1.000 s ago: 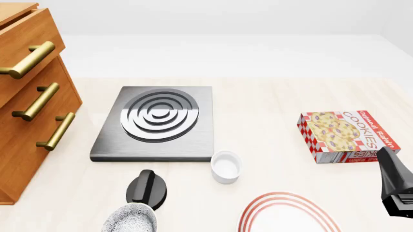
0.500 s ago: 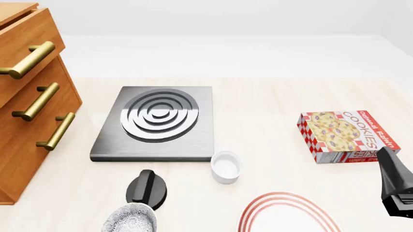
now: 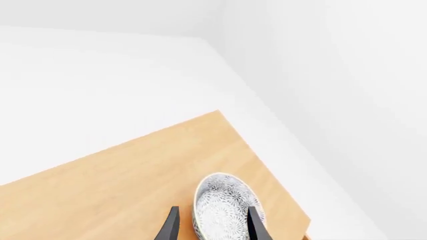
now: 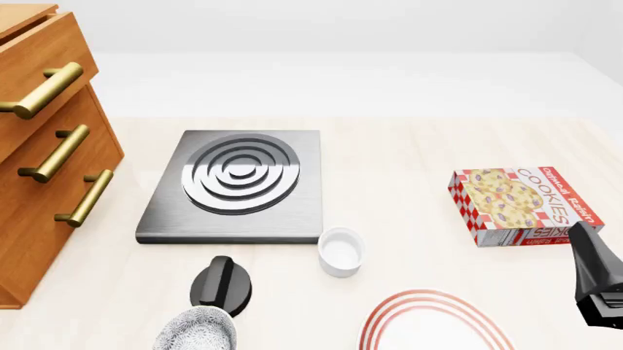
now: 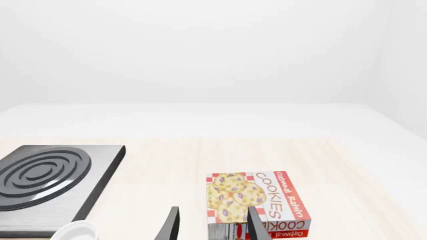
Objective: Pick the akita bowl on the wooden cabinet and place it on the plate.
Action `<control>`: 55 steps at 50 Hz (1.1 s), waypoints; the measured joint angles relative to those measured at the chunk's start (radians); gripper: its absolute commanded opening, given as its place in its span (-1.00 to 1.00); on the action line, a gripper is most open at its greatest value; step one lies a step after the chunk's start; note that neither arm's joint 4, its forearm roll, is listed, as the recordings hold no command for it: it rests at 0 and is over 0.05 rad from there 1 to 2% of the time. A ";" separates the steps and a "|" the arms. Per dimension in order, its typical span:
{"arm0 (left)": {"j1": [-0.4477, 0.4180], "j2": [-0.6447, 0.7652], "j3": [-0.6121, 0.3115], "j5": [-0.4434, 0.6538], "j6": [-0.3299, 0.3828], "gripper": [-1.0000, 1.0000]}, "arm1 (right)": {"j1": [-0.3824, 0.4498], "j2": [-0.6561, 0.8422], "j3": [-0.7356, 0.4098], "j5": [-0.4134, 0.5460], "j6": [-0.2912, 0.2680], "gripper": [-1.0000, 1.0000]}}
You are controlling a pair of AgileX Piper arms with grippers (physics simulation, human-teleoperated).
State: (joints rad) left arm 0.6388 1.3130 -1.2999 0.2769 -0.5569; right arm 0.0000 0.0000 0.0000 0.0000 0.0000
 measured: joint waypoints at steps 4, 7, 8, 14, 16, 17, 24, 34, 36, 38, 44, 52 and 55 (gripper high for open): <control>0.000 0.010 -0.001 -0.003 0.000 1.00 | 0.000 0.000 0.000 0.000 0.000 1.00; 0.000 0.017 -0.002 -0.005 -0.001 1.00 | 0.000 0.000 0.000 0.000 0.000 1.00; 0.000 0.019 -0.002 -0.006 -0.001 1.00 | 0.000 0.000 0.000 0.000 0.000 1.00; -0.003 0.035 -0.003 -0.009 -0.004 1.00 | 0.000 0.000 0.000 0.000 0.000 1.00; -0.005 0.041 -0.003 -0.010 -0.005 1.00 | 0.000 0.000 0.000 0.000 0.000 1.00; -0.006 0.044 -0.004 -0.011 -0.005 1.00 | 0.000 0.000 0.000 0.000 0.000 1.00; -0.010 0.063 -0.008 -0.014 -0.006 1.00 | 0.000 0.000 0.000 0.000 0.000 1.00; -0.017 0.087 -0.013 -0.014 -0.008 1.00 | 0.000 0.000 0.000 0.000 0.000 1.00; -0.018 0.090 -0.014 -0.014 -0.009 1.00 | 0.000 0.000 0.000 0.000 0.000 1.00; -0.019 0.094 -0.014 -0.013 -0.010 1.00 | 0.000 0.000 0.000 0.000 0.000 1.00; -0.023 0.103 -0.013 -0.012 -0.012 1.00 | 0.000 0.000 0.000 0.000 0.000 1.00; -0.026 0.112 -0.013 -0.012 -0.014 1.00 | 0.000 0.000 0.000 0.000 0.000 1.00; -0.026 0.115 -0.015 -0.013 -0.013 1.00 | 0.000 0.000 0.000 0.000 0.000 1.00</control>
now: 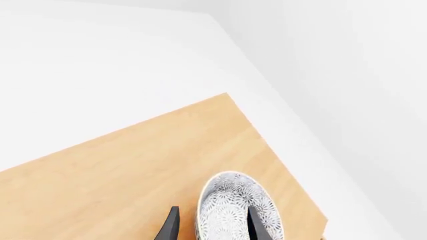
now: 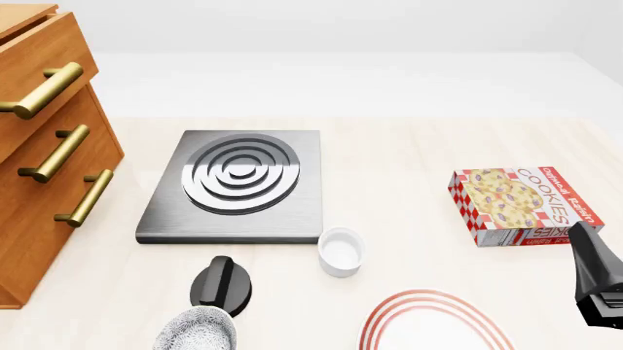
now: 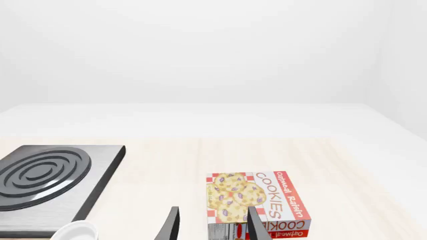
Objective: Pick the akita bowl on the wooden cabinet and place it on the plate.
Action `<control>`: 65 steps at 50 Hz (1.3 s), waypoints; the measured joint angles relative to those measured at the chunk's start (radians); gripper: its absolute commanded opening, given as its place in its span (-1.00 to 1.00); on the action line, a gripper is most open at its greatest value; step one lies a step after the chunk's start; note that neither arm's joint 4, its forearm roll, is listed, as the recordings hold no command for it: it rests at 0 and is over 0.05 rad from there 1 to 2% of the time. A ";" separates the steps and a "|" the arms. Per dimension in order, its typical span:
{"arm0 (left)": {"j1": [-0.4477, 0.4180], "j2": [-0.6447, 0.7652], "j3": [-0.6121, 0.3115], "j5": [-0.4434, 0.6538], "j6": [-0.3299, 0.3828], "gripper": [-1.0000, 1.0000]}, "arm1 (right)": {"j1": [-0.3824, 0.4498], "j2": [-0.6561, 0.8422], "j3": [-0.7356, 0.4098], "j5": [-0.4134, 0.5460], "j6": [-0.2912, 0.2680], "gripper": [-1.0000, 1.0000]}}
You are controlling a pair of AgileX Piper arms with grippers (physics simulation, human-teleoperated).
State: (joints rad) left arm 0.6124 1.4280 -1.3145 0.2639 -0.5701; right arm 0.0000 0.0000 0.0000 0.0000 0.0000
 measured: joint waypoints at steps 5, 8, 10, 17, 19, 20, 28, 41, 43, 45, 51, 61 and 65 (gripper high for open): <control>-0.002 0.004 -0.003 -0.002 0.001 1.00 | 0.000 0.000 0.000 0.000 0.000 1.00; -0.005 0.003 -0.008 -0.006 0.007 -1.00 | 0.000 0.000 0.000 0.000 0.000 1.00; -0.004 0.002 -0.010 -0.006 0.007 -1.00 | 0.000 0.000 0.000 0.000 0.000 1.00; -0.009 0.007 -0.008 0.001 0.007 -1.00 | 0.000 0.000 0.000 0.000 0.000 1.00; -0.009 0.007 -0.008 0.003 0.008 -1.00 | 0.000 0.000 0.000 0.000 0.000 1.00; -0.009 0.006 -0.008 0.003 0.008 -1.00 | 0.000 0.000 0.000 0.000 0.000 1.00; -0.006 -0.011 0.000 0.005 0.003 -1.00 | 0.000 0.000 0.000 0.000 0.000 1.00; -0.016 -0.058 -0.009 0.031 -0.018 -1.00 | 0.000 0.000 0.000 0.000 0.000 1.00; -0.019 -0.067 -0.013 0.037 -0.022 -1.00 | 0.000 0.000 0.000 0.000 0.000 1.00; -0.021 -0.077 -0.018 0.044 -0.026 -1.00 | 0.000 0.000 0.000 0.000 0.000 1.00; -0.032 -0.106 -0.031 0.065 -0.037 -1.00 | 0.000 0.000 0.000 0.000 0.000 1.00; -0.056 -0.155 -0.048 0.100 -0.052 -1.00 | 0.000 0.000 0.000 0.000 0.000 1.00; -0.069 -0.173 -0.054 0.114 -0.059 -1.00 | 0.000 0.000 0.000 0.000 0.000 1.00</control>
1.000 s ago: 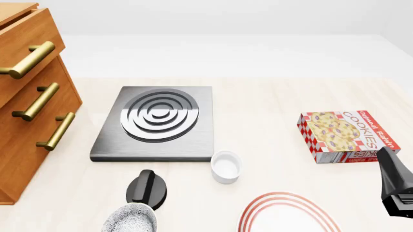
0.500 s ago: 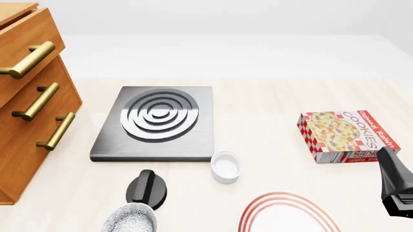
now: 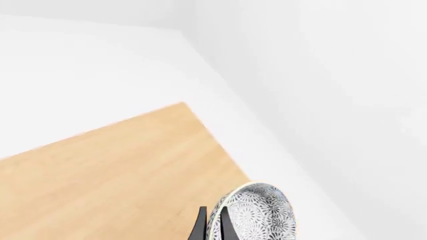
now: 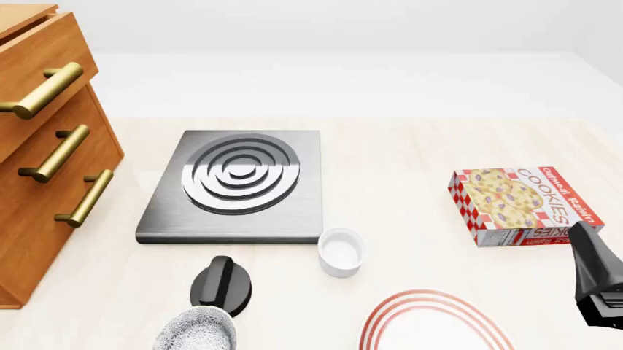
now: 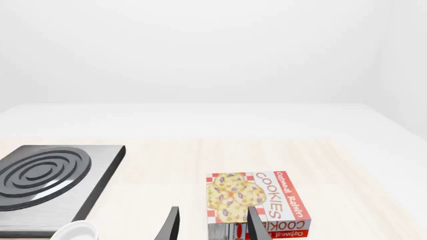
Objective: Pick the akita bowl on the wooden cabinet and place it on the plate.
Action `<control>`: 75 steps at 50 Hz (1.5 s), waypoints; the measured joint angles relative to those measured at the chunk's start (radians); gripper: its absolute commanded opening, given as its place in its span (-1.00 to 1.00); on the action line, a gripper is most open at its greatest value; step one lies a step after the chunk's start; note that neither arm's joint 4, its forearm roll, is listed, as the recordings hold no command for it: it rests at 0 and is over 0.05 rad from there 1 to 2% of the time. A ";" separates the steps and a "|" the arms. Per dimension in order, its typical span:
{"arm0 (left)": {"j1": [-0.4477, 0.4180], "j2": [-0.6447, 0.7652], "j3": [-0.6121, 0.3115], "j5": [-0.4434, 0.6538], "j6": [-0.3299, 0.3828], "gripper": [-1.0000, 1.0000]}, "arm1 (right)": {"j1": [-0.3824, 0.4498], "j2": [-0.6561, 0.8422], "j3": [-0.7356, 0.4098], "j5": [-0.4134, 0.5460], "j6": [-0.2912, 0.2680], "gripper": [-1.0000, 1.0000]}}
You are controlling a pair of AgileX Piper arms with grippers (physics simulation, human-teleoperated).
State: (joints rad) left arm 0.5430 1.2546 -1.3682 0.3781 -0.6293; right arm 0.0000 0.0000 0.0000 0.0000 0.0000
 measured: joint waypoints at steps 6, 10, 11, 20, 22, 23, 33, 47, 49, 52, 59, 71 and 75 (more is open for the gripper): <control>-0.024 -0.026 -0.004 0.020 -0.013 -1.00 | 0.000 0.000 0.000 0.000 0.000 1.00; -0.039 -0.041 -0.007 0.034 -0.023 -1.00 | 0.000 0.000 0.000 0.000 0.000 1.00; -0.043 -0.045 -0.007 0.037 -0.025 -1.00 | 0.000 0.000 0.000 0.000 0.000 1.00; -0.079 -0.078 -0.009 0.062 -0.046 -1.00 | 0.000 0.000 0.000 0.000 0.000 1.00; -0.086 -0.084 -0.008 0.066 -0.050 -1.00 | 0.000 0.000 0.000 0.000 0.000 1.00; -0.090 -0.087 -0.007 0.068 -0.052 -1.00 | 0.000 0.000 0.000 0.000 0.000 1.00; -0.131 -0.106 -0.004 0.087 -0.079 -1.00 | 0.000 0.000 0.000 0.000 0.000 1.00; -0.206 -0.120 -0.005 0.106 -0.105 -1.00 | 0.000 0.000 0.000 0.000 0.000 1.00; -0.217 -0.121 -0.003 0.106 -0.108 -1.00 | 0.000 0.000 0.000 0.000 0.000 1.00; -0.234 -0.121 -0.001 0.107 -0.112 -1.00 | 0.000 0.000 0.000 0.000 0.000 1.00; -0.269 -0.119 0.003 0.105 -0.119 -1.00 | 0.000 0.000 0.000 0.000 0.000 1.00; -0.329 -0.110 0.008 0.101 -0.127 -1.00 | 0.000 0.000 0.000 0.000 0.000 1.00; -0.351 -0.105 0.008 0.103 -0.127 -1.00 | 0.000 0.000 0.000 0.000 0.000 1.00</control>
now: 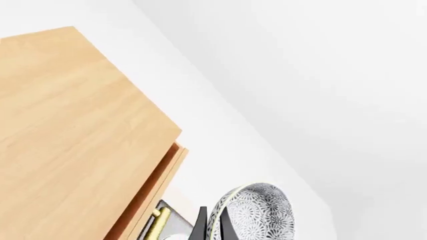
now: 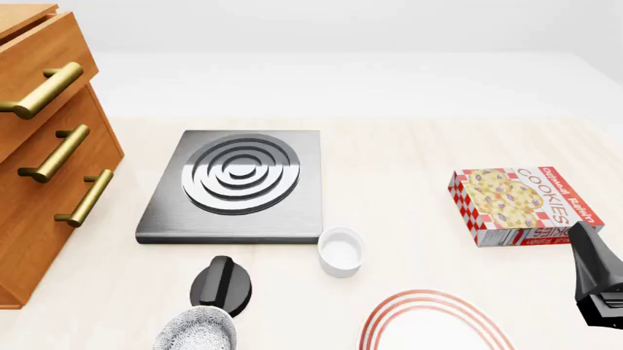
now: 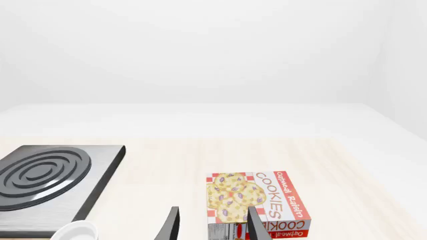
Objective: Pick the akita bowl on the wooden cabinet and place it on the plate.
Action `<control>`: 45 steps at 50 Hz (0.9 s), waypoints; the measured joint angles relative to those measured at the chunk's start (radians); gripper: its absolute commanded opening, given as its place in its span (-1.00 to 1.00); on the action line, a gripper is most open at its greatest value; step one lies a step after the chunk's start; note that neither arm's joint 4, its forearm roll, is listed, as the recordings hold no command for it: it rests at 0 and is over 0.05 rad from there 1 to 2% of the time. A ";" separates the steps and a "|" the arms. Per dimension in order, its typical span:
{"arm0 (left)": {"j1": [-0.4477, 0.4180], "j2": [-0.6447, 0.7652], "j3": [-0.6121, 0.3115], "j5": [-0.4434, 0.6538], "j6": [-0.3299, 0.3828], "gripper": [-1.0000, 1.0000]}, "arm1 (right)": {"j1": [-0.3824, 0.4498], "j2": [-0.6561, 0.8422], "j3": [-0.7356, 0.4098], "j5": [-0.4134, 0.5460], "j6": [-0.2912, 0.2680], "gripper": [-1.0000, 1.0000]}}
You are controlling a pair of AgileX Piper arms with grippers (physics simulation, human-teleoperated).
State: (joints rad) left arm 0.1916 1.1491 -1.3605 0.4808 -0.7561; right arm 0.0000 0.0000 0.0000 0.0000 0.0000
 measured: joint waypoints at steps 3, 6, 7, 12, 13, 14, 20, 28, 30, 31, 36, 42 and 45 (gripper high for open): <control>-0.018 0.003 0.000 0.000 0.000 -1.00 | 0.000 0.000 0.000 0.000 0.000 1.00; -0.035 0.006 0.002 0.000 0.000 -1.00 | 0.000 0.000 0.000 0.000 0.000 1.00; -0.040 0.008 0.002 -0.001 0.000 -1.00 | 0.000 0.000 0.000 0.000 0.000 1.00; -0.066 0.015 0.004 -0.002 0.001 -1.00 | 0.000 0.000 0.000 0.000 0.000 1.00; -0.070 0.016 0.004 -0.002 0.002 -1.00 | 0.000 0.000 0.000 0.000 0.000 1.00; -0.075 0.017 0.005 -0.002 0.002 -1.00 | 0.000 0.000 0.000 0.000 0.000 1.00; -0.103 0.024 0.011 -0.006 0.003 -1.00 | 0.000 0.000 0.000 0.000 0.000 1.00; -0.139 0.033 0.023 -0.012 0.003 -1.00 | 0.000 0.000 0.000 0.000 0.000 1.00; -0.148 0.035 0.027 -0.014 0.003 -1.00 | 0.000 0.000 0.000 0.000 0.000 1.00; -0.152 0.036 0.029 -0.016 0.003 -1.00 | 0.000 0.000 0.000 0.000 0.000 1.00; -0.174 0.041 0.039 -0.021 0.003 -1.00 | 0.000 0.000 0.000 0.000 0.000 1.00; -0.200 0.045 0.051 -0.026 0.003 -1.00 | 0.000 0.000 0.000 0.000 0.000 1.00; -0.213 0.047 0.057 -0.028 0.002 -1.00 | 0.000 0.000 0.000 0.000 0.000 1.00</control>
State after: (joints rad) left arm -0.0212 1.1961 -1.3038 0.4526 -0.7537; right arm 0.0000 0.0000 0.0000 0.0000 0.0000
